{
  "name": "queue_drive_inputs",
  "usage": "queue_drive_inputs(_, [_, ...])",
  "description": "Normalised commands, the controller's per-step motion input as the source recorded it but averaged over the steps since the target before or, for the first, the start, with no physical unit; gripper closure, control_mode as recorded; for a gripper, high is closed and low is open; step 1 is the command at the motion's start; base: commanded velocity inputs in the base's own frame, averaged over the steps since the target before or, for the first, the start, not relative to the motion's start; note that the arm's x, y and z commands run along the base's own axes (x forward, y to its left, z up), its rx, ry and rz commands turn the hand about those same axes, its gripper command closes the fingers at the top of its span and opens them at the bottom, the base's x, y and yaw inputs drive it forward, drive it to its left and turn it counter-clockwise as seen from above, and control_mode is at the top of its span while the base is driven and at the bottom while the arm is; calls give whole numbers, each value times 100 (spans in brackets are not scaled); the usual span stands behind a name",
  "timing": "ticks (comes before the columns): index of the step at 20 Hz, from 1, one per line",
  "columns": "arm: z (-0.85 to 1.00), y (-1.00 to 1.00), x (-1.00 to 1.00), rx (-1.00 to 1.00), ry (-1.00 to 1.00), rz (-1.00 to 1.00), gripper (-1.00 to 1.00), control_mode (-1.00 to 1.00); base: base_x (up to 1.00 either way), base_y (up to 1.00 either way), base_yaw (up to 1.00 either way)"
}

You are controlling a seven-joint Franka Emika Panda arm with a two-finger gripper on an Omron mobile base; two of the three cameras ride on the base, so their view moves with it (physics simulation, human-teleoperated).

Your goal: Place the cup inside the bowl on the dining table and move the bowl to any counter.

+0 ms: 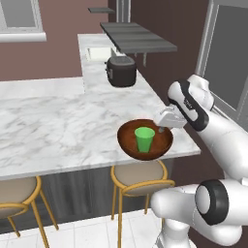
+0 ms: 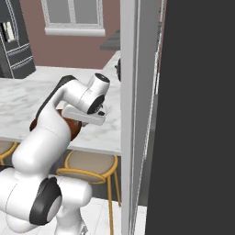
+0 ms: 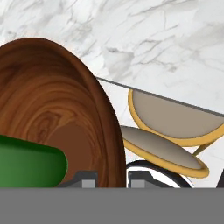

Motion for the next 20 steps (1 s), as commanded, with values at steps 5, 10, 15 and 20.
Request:
queue_drive_inputs(5, [0,0,0,0,0,0,100,100,-59,0,0])
queue_drive_inputs(10, [0,0,0,0,0,0,100,100,-39,0,1])
queue_drive_inputs(15, [0,0,0,0,0,0,100,100,-10,6,0])
queue_drive_inputs(20, [0,0,0,0,0,0,100,100,-17,42,-1])
